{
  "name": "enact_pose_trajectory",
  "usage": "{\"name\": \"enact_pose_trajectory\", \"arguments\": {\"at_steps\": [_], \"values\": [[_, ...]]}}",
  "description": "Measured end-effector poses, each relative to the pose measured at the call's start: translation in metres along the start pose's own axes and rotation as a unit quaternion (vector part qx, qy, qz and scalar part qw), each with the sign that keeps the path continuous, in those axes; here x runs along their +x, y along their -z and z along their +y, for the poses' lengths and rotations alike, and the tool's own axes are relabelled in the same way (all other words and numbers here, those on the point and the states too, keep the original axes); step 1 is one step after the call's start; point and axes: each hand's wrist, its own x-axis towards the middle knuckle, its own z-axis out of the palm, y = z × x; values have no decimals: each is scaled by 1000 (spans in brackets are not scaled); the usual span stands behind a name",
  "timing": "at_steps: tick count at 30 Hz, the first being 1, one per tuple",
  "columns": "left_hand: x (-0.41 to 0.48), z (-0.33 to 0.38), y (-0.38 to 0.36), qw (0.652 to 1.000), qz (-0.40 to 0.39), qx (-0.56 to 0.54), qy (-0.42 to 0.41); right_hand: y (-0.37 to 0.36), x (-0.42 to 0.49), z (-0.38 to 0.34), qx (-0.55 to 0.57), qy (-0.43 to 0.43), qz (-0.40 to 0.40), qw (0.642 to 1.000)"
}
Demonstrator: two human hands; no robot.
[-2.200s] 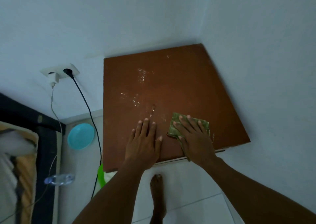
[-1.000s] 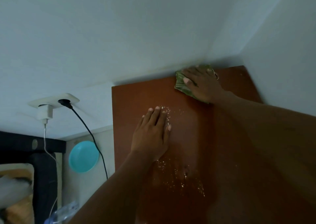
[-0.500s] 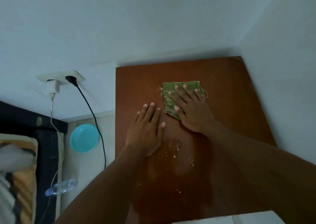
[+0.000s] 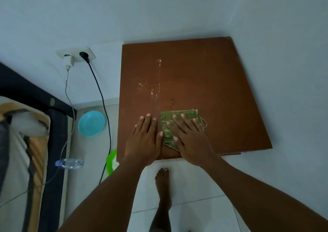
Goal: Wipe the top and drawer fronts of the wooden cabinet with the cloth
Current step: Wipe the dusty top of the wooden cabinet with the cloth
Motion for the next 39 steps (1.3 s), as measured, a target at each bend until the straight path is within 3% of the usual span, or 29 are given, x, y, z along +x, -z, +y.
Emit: {"name": "enact_pose_trajectory", "arguments": {"at_steps": [13, 19, 25, 29, 39], "values": [[-58, 8, -16, 1000, -14, -11, -3, 6, -75, -30, 57, 33, 140, 988], [-36, 17, -3, 999, -30, -2, -16, 37, -63, -14, 104, 58, 113, 987], [27, 28, 17, 998, -30, 5, -52, 83, 20, 49, 79, -30, 167, 982], [93, 41, 31, 995, -52, 7, -87, 106, 104, 100, 54, -66, 127, 988], [241, 60, 69, 986, -30, 22, -160, 147, 272, 199, 12, -95, 114, 989]]}}
